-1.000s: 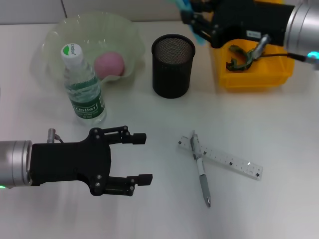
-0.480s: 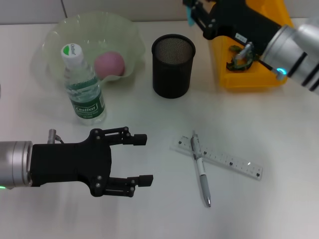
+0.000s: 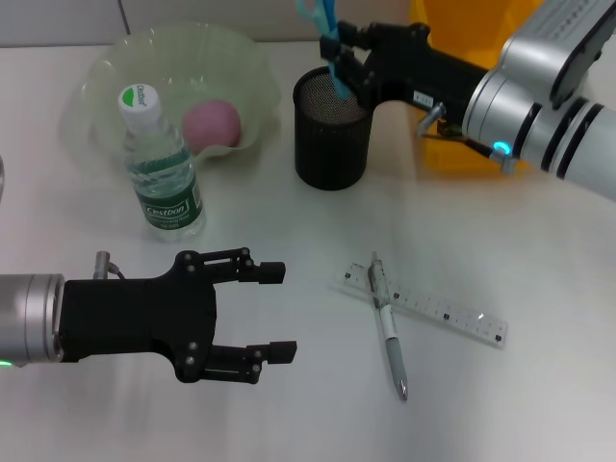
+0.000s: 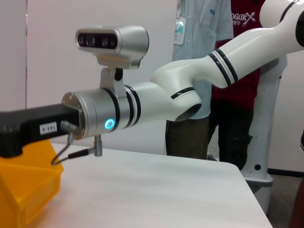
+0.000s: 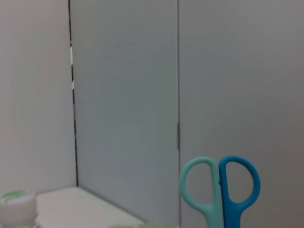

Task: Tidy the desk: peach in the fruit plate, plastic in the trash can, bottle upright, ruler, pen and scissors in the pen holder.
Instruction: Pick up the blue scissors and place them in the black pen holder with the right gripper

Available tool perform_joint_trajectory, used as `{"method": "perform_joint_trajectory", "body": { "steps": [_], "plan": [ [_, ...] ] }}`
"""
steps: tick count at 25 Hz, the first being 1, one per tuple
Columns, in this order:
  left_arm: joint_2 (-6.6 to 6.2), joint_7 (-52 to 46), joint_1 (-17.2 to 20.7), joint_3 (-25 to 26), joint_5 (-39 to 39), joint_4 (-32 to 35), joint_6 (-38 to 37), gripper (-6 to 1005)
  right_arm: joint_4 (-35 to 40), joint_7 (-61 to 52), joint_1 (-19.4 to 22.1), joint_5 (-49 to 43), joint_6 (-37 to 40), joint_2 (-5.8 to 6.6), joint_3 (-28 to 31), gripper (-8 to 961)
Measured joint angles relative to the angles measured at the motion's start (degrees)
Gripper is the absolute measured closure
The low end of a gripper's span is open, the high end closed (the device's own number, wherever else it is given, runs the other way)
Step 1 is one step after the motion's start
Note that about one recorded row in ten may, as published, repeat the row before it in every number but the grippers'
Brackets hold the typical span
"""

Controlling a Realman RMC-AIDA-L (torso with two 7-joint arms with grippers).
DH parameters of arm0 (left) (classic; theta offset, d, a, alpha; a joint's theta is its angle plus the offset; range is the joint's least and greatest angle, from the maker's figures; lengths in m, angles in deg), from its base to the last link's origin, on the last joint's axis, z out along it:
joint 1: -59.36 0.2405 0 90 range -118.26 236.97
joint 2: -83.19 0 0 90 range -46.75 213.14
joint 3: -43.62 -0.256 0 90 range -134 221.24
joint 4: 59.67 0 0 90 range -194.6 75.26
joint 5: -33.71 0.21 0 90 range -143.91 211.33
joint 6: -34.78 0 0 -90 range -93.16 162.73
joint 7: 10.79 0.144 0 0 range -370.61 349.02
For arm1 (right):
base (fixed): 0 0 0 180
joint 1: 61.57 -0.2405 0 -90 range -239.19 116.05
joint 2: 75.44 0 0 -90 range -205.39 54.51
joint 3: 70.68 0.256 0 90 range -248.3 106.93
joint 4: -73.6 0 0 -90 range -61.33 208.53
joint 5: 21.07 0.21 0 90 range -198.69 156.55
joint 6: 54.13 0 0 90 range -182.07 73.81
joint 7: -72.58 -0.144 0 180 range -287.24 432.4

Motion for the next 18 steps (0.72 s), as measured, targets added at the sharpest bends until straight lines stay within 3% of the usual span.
{"method": "perform_joint_trajectory", "body": {
  "steps": [3, 11, 15, 17, 18],
  "plan": [
    [0.0, 0.1, 0.1, 0.0, 0.0, 0.0, 0.0, 194, -0.1, -0.9, 0.5, 0.0, -0.1, -0.15, -2.7, 627],
    [0.0, 0.2, 0.3, 0.0, 0.0, 0.0, 0.0, 194, 0.2, -1.4, 2.1, 0.3, -0.3, -0.34, -2.9, 610],
    [0.0, 0.2, 0.3, 0.0, 0.0, 0.0, -0.1, 195, 1.1, -3.3, 2.9, 0.2, 0.0, -0.17, -3.0, 524],
    [-0.01, 0.2, 0.4, -0.1, 0.0, 0.0, -0.1, 195, 4.0, -6.2, 4.5, -1.0, 0.4, 0.08, -3.3, 481],
    [-0.07, 0.2, 0.4, 0.0, 0.0, 0.0, -0.2, 195, 10.1, -12.3, 7.8, -5.3, 1.0, 0.7, -3.2, 460]
  ]
}}
